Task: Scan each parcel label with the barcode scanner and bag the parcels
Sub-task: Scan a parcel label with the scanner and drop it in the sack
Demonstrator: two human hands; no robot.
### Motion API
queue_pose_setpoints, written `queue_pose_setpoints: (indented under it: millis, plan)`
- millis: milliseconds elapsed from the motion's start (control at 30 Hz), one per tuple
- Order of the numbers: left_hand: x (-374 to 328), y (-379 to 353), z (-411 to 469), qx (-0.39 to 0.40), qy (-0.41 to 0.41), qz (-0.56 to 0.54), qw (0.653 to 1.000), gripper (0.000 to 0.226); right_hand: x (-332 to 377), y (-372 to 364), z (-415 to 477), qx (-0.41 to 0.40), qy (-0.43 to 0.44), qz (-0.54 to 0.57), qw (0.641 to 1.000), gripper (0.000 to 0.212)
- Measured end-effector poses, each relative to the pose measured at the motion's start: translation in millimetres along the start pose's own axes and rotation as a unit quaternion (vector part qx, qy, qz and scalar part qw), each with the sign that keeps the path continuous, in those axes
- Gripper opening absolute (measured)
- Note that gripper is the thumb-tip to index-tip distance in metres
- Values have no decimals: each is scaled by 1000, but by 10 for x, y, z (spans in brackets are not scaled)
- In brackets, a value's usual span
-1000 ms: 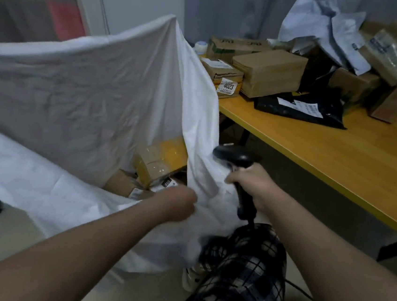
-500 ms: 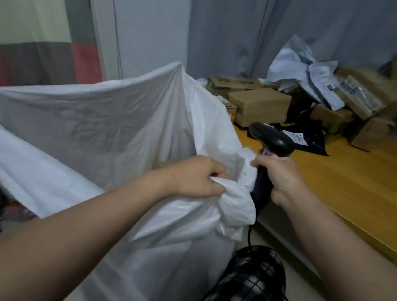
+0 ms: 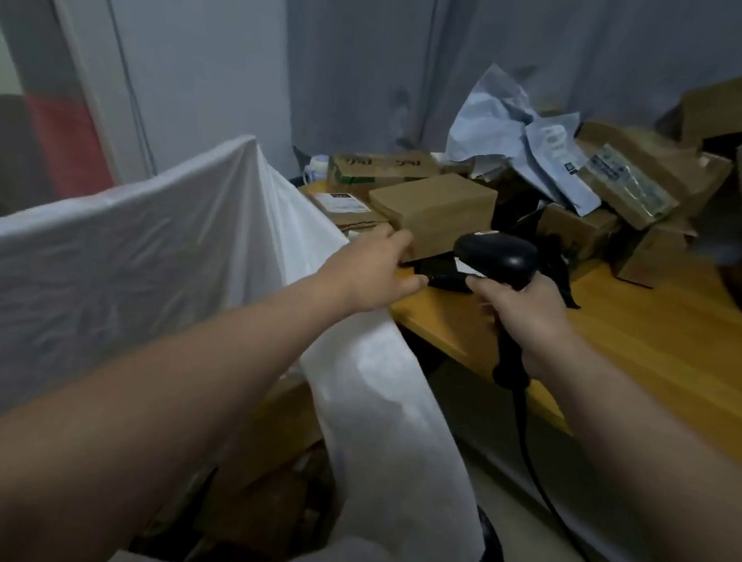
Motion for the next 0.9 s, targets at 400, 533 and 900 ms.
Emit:
queue_pose_setpoints:
  millis: [400, 533, 900]
  plan:
    - [271, -657, 1023, -54, -109, 458, 880, 79, -134, -26, 735, -9, -48, 75, 996, 8]
    - [198, -598, 1053, -68, -114, 434, 891, 76, -167, 65, 734, -24, -47, 90, 994, 19]
    - [-461, -117, 619, -163, -152, 352, 909, 82, -99, 655, 149, -86, 11, 117, 989, 25]
Point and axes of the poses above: each hand's wrist, its own z-axis towards the middle knuckle, its own y-axis out of the back of the hand, x = y × z, the point moved 3 cm from there along z, towards the middle knuckle, and after that the axes turned 7 degrees about z, right-handed, at the moved point
